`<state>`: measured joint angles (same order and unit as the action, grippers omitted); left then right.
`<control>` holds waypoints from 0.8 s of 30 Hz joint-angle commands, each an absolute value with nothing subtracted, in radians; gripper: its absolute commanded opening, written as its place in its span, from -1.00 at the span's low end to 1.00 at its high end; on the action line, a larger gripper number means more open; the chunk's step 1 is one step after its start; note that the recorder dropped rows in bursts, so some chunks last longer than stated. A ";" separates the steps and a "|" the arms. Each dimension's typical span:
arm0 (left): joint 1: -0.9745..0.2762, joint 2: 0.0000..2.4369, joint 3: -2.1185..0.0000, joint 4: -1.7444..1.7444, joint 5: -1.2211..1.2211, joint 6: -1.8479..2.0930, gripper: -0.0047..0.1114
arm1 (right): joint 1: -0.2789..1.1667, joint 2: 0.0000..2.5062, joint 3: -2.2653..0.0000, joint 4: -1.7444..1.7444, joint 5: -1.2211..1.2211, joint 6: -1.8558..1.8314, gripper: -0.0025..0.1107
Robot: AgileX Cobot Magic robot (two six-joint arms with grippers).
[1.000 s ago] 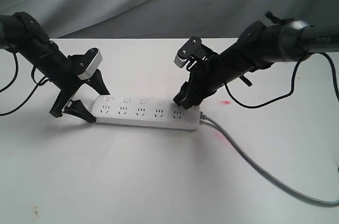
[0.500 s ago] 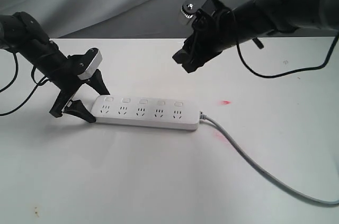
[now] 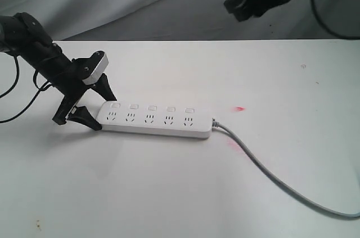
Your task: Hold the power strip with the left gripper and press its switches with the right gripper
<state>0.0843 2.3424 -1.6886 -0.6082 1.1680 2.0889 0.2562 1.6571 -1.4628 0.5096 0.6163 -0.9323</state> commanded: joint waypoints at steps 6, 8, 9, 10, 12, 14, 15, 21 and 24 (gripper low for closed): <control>0.083 2.340 -1.692 -0.610 1.174 2.093 -0.77 | 0.149 1.319 -1.462 0.448 0.712 -0.764 -0.08; 0.083 2.340 -1.692 -0.610 1.174 2.093 -0.77 | 0.125 1.249 -1.462 0.448 0.739 -0.728 -0.12; 0.083 2.340 -1.692 -0.610 1.174 2.093 -0.77 | 0.116 1.222 -1.462 0.448 0.748 -0.712 -0.14; 0.083 2.340 -1.692 -0.610 1.174 2.093 -0.77 | 0.106 1.189 -1.462 0.448 0.757 -0.695 -0.19; 0.083 2.340 -1.692 -0.610 1.174 2.093 -0.77 | 0.093 1.131 -1.462 0.448 0.775 -0.662 -0.33; 0.083 2.340 -1.692 -0.610 1.174 2.093 -0.77 | 0.090 1.073 -1.462 0.443 0.790 -0.637 -0.54; 0.083 2.340 -1.692 -0.610 1.174 2.093 -0.77 | 0.090 1.046 -1.462 0.443 0.798 -0.622 -0.64; 0.083 2.340 -1.692 -0.610 1.174 2.093 -0.77 | 0.090 0.922 -1.462 0.491 0.927 -0.567 -0.96; 0.083 2.340 -1.692 -0.610 1.174 2.093 -0.77 | 0.090 0.877 -1.462 0.530 0.947 -0.537 -0.96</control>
